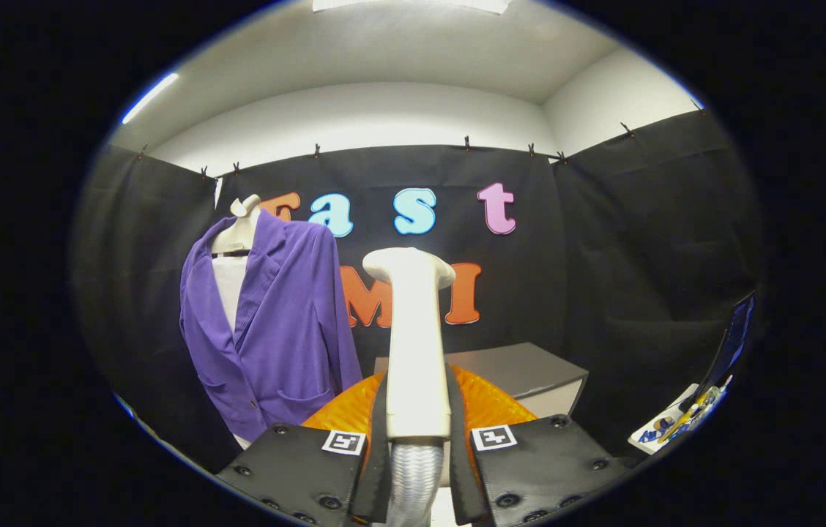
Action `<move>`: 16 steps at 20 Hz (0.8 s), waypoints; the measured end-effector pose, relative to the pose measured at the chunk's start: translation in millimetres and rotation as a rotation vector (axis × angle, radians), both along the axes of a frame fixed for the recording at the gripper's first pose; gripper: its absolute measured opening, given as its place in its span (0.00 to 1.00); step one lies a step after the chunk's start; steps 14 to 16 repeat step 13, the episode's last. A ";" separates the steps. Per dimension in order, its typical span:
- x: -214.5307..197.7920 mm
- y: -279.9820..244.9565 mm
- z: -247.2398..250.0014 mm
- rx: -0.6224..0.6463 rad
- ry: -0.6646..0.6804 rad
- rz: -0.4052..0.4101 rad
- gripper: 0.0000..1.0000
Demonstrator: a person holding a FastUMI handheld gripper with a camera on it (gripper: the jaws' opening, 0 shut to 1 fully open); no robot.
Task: Iron the clothes twice with a garment steamer, once on the left side and once on the right side.
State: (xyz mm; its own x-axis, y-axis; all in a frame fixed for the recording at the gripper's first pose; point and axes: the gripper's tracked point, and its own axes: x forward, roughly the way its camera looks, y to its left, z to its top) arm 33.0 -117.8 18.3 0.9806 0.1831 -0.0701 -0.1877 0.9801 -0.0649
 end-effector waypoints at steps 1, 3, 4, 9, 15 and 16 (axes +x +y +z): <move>2.8 -2.6 8.5 0.002 -0.014 0.004 0.39; 6.1 -6.4 19.3 0.004 -0.028 0.011 0.39; 8.2 -6.8 23.3 0.007 -0.032 0.017 0.39; 13.0 -0.9 21.8 0.015 -0.031 0.053 0.39; 19.3 6.6 7.1 -0.006 -0.009 0.076 0.39; 19.3 6.6 7.1 -0.006 -0.009 0.076 0.39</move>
